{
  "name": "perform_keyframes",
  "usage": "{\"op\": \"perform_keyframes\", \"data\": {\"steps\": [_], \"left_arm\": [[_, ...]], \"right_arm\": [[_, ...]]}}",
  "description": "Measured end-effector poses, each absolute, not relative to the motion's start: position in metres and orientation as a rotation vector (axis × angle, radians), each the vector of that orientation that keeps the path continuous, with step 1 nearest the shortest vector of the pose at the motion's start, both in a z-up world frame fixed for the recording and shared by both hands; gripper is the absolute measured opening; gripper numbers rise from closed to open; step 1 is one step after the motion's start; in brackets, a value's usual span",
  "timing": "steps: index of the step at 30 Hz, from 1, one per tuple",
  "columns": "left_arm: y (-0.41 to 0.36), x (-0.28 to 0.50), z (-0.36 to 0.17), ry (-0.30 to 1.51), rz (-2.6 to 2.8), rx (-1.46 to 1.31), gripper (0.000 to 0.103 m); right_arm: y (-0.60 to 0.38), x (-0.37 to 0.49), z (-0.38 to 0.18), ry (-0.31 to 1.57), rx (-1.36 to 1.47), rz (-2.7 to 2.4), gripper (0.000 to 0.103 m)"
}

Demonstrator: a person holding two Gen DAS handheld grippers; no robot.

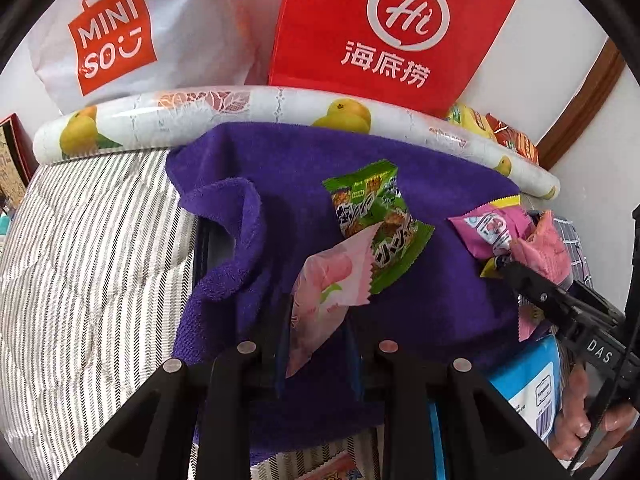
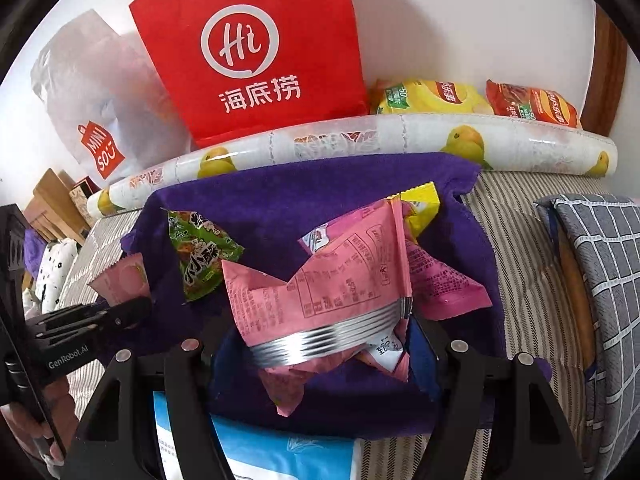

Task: Organize snacks
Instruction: 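Lower both packets onto the purple towel and open both grippers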

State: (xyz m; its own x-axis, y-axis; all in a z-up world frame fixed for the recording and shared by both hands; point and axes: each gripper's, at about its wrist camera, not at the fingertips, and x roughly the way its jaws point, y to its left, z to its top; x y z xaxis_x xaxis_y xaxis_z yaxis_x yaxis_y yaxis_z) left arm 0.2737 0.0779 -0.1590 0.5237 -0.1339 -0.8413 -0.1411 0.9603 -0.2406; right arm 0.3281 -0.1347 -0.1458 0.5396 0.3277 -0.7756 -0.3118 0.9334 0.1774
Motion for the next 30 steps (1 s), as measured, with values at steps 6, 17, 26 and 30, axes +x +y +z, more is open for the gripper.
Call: {"op": "perform_keyframes", "data": {"steps": [6,17,26,30], "left_arm": [[0.084,0.273,-0.161,1.016,-0.018,-0.357,0.023],[0.076,0.275,-0.16,1.0,-0.021,-0.338,0.027],[0.082,0.27,-0.149,0.935,0.001,-0.355,0.06],[0.081,0.267,-0.143,0.911,-0.046,-0.382,0.064]], "right_arm": [[-0.131,0.328,-0.146,0.928,0.009,0.389,0.077],[-0.136,0.316,-0.134,0.864,0.051,0.414,0.088],[-0.139,0.313,-0.13,0.83,0.076,0.44,0.088],[-0.139,0.308,-0.129,0.805,0.07,0.439,0.088]]}}
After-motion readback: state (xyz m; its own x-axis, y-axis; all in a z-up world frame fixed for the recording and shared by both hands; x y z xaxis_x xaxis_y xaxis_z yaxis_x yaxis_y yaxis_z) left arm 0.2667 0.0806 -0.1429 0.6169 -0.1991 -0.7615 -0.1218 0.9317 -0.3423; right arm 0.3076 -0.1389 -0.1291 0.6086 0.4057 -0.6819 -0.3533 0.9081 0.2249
